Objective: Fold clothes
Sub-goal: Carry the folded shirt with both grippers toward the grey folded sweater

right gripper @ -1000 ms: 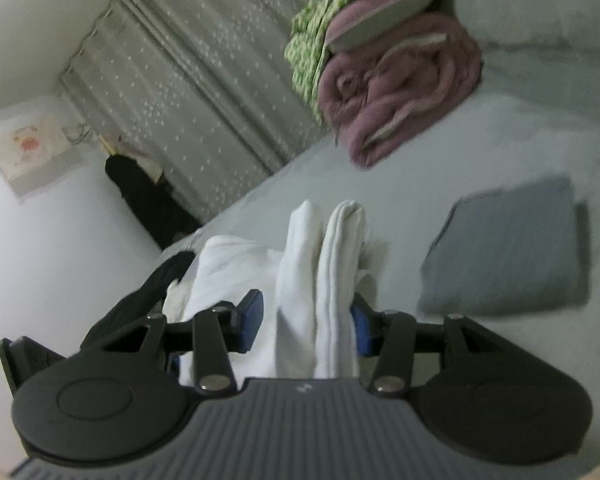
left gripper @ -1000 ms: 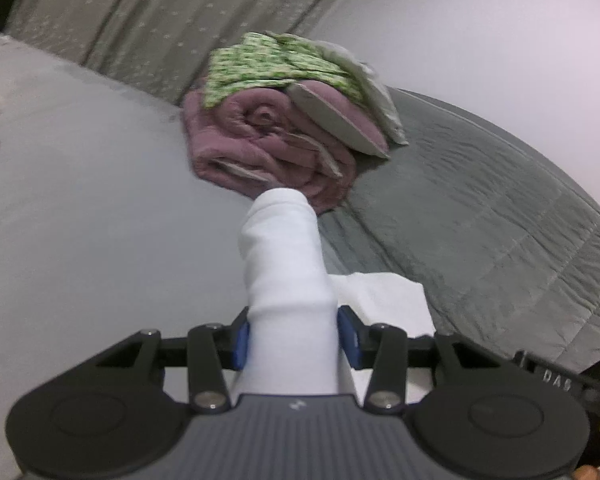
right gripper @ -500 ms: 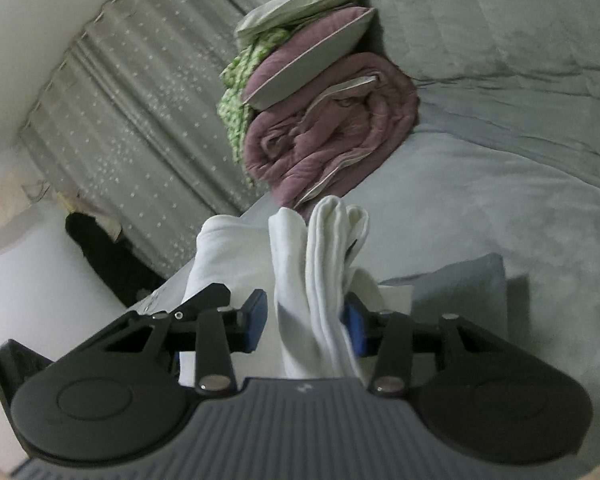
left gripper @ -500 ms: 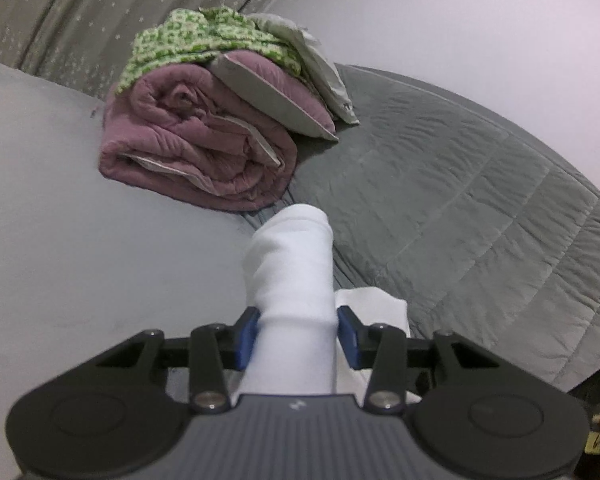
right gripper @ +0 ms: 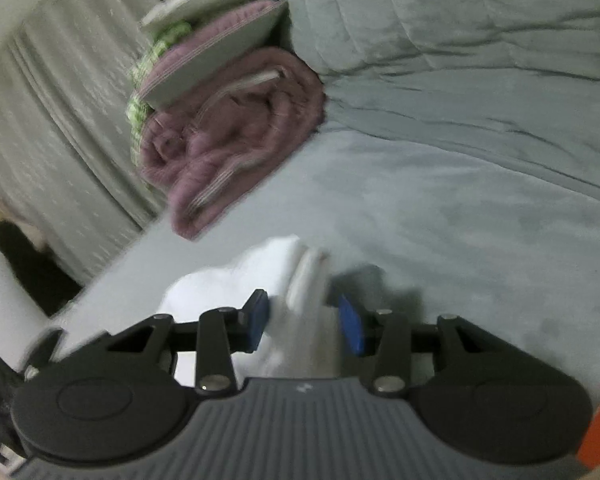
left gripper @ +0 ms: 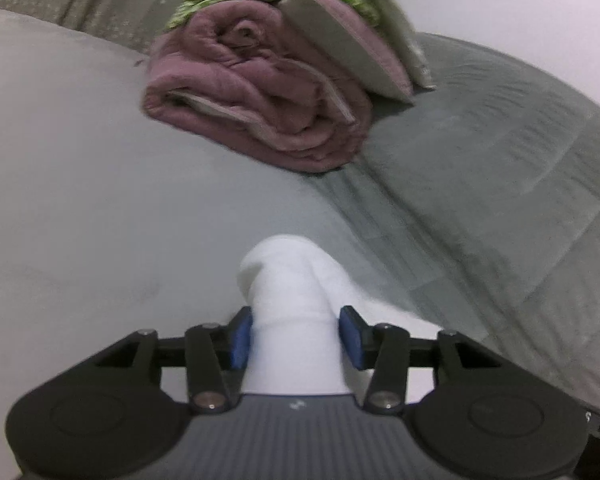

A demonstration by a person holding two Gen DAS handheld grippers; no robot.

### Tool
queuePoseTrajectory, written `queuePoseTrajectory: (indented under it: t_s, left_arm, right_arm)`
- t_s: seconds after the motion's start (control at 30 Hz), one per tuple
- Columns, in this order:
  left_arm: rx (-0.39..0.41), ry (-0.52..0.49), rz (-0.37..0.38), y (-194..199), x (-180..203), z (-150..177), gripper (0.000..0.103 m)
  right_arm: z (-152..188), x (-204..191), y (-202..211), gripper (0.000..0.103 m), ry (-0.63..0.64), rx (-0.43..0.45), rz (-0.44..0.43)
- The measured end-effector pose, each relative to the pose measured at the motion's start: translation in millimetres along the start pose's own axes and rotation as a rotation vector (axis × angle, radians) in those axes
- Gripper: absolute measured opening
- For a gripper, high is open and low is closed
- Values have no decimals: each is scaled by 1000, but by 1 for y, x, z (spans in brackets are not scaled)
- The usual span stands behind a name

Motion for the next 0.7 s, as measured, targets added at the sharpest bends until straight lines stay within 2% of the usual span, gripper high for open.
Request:
queuePoseTrajectory:
  t_s: [0.03,0.1,0.2,0.33,0.4,0.5,0.53,0.6,0.7]
  left_arm:
    - [0,-12,-10,-1,-2,3,61]
    - [10,-33,-19,0,-3,6,66]
    - [43,-43,-24,10,1,0,64]
    - [172,-62,-28,37,8,-13,62]
    - [184,-91,-41,42,12,-13,60]
    - [117,-137,-81,35,15,-11,59]
    - [64,-133,-81,27,13,-9,61]
    - [-21,-89,-71,12,6,-7,65]
    - [-64,43,-18,1,-9,-6,65]
  right_arm:
    - [5,1,-2,45,23,-6,19]
    - [11,-2,-1,45,75,8,37]
    - [10,-8,7,46,112,35,35]
    - [-2,-22,25,48,137,122,2]
    - [-5,-30,27,48,169,138,2]
    - [-5,-36,19,49,193,106,23]
    - [-4,-36,14,51,186,86,22]
    - [0,-29,5,56,156,47,24]
    - [8,-14,-6,57,66,-5,-22]
Point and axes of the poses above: each gripper's, at about its wrist camera, not at the fingertips, and y roughly against the way its jaws point, x to its right, z to its underside, the point moved 3 cm from there along -y, roughly the way its jaws point, and after that the axes turned 3 degrees about -z, right-handed, at the moved point
